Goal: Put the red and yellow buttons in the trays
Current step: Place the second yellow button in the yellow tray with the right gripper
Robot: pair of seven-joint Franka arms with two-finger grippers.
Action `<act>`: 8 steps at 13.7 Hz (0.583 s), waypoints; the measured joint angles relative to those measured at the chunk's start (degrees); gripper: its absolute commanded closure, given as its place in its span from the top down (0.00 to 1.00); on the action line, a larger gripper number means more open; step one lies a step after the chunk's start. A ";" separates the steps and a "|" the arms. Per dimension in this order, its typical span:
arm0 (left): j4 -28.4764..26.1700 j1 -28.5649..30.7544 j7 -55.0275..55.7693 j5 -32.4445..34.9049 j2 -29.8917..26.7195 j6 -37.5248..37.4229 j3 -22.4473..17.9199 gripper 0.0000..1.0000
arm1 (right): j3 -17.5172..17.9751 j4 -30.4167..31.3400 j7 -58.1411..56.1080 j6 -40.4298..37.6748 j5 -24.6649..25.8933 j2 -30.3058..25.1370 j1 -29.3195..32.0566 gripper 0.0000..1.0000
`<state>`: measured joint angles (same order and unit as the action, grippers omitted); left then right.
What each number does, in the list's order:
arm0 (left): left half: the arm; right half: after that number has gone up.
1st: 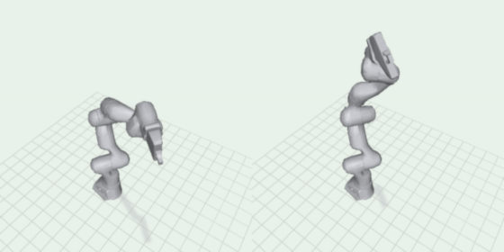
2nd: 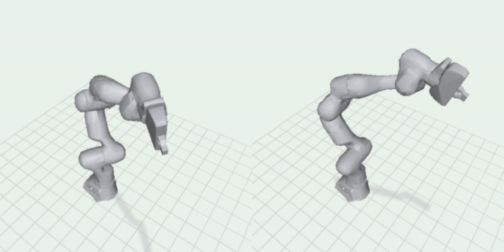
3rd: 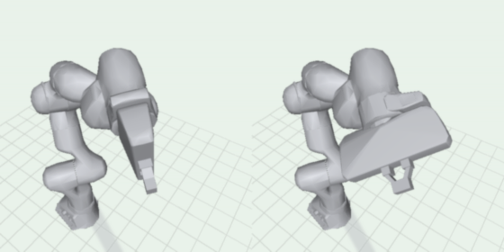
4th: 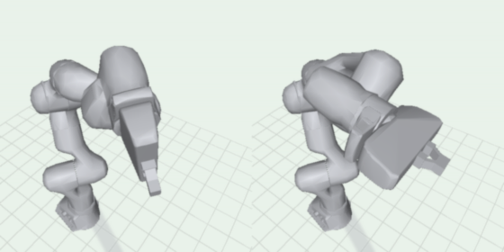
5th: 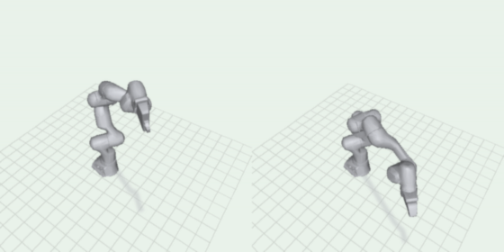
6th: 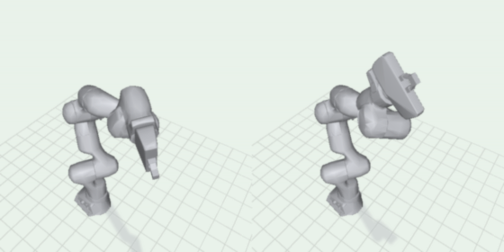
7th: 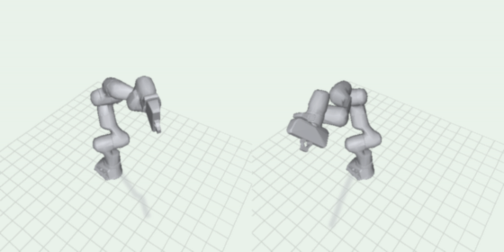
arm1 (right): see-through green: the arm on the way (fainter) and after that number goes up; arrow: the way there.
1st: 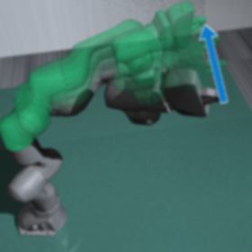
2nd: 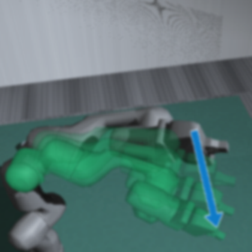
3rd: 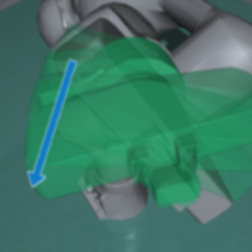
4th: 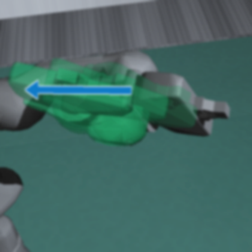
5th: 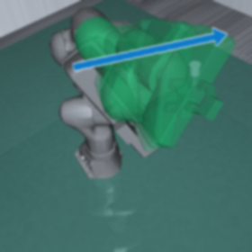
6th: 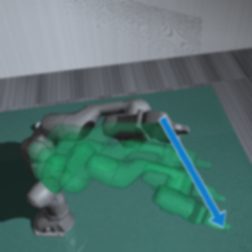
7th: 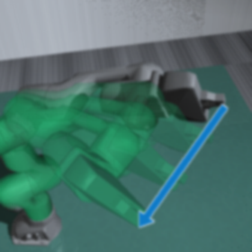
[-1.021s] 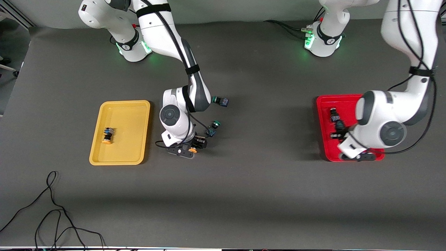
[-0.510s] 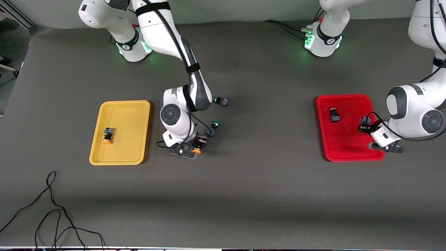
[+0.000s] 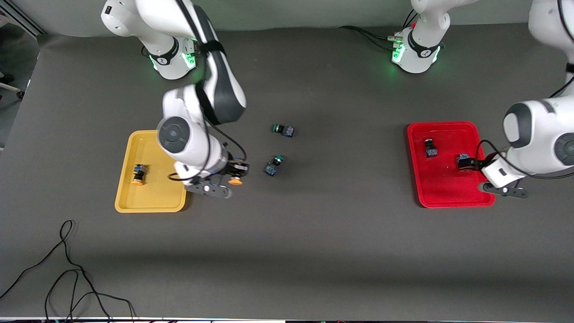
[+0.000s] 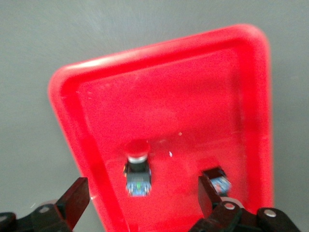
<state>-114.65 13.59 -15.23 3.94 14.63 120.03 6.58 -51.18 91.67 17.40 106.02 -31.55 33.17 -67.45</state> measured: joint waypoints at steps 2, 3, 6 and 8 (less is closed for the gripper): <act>3.51 -2.05 3.60 -0.07 -6.08 -7.59 0.24 1.00 | -3.13 2.56 -8.87 -1.59 1.89 -1.16 0.35 0.15; 4.60 -2.95 5.56 -0.12 -9.03 -10.88 0.31 1.00 | -5.39 4.70 -14.62 -1.60 1.96 -1.38 0.49 0.14; 5.28 -4.51 9.85 -0.59 -18.79 -18.15 0.52 1.00 | -11.46 12.59 -30.23 0.27 1.96 -1.92 1.48 0.15; 4.00 -4.76 11.03 -1.22 -24.36 -19.46 0.54 1.00 | -12.36 19.40 -37.36 7.71 1.28 -2.36 2.60 0.15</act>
<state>-110.65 8.83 -4.21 2.72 -9.73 100.57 7.11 -63.54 111.07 -19.96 113.72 -30.26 30.81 -64.85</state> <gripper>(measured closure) 0.000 0.599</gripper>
